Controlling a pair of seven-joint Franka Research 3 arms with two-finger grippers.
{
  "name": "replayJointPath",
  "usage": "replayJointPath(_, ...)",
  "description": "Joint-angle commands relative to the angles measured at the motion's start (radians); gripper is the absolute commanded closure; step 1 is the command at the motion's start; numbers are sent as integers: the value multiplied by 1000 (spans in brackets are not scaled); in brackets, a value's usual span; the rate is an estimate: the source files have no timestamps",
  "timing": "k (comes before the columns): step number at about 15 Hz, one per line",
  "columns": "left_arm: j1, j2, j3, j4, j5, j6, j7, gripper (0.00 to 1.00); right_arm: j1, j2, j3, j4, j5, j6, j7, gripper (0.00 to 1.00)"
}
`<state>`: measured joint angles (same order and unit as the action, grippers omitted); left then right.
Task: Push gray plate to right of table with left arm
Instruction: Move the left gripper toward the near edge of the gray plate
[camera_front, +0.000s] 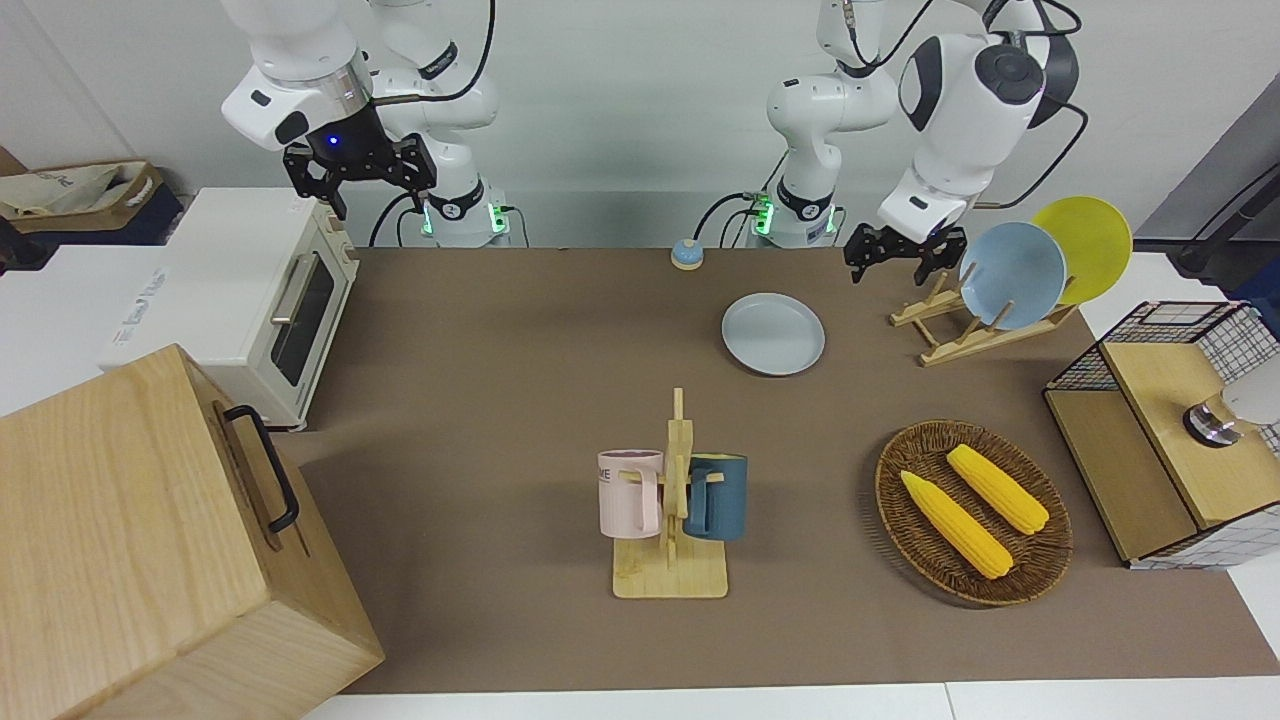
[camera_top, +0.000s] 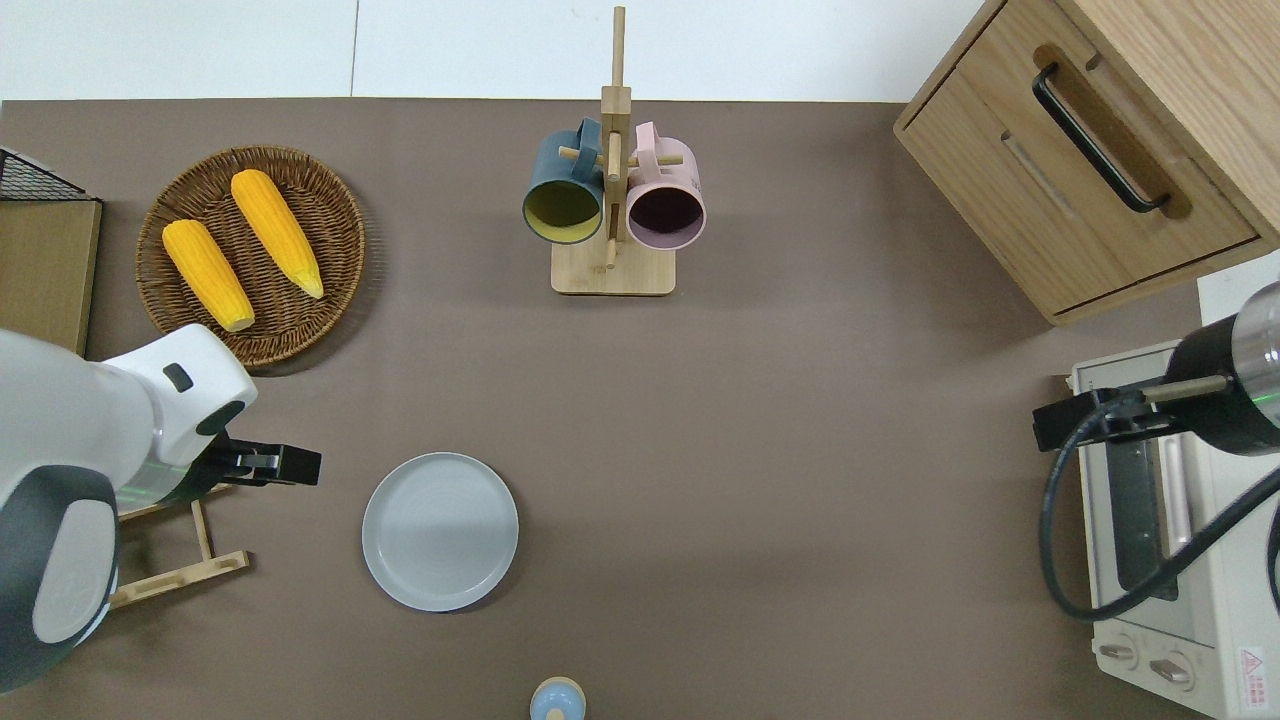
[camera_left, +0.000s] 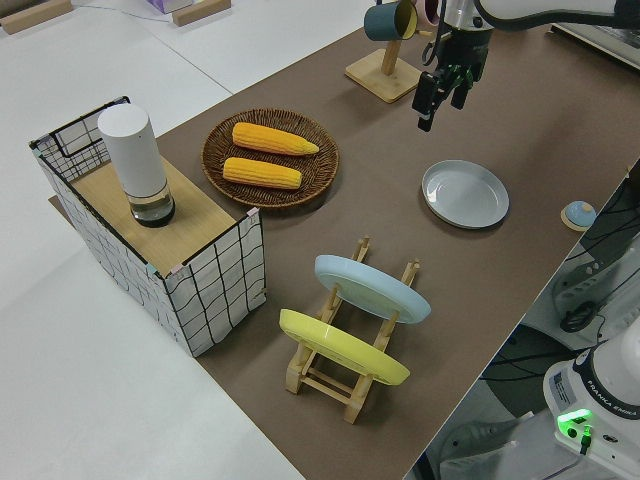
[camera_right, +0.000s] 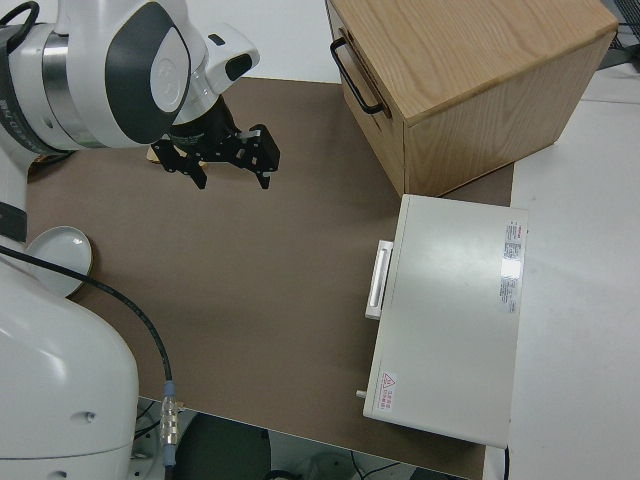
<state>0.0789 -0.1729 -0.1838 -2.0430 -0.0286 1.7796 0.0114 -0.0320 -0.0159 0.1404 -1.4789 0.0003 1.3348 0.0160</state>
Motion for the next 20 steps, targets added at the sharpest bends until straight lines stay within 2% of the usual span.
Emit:
replayJointPath(1, -19, -68, 9, -153, -40, 124, -10, 7, -20, -2, 16, 9, 4, -16, 12, 17)
replayJointPath(4, -19, -117, 9, -264, -68, 222, -10, 7, -20, -2, 16, 9, 4, -16, 13, 17)
replayJointPath(11, -39, -164, 9, -428, -74, 368, -5, 7, -20, -2, 16, 9, 4, -16, 12, 17)
replayJointPath(15, -53, -161, 9, -531, -83, 507, -7, 7, -19, -2, 16, 9, 4, -16, 13, 17)
replayJointPath(20, -82, -132, 9, -609, -93, 639, -4, 7, -20, -2, 16, 9, 4, -16, 12, 17)
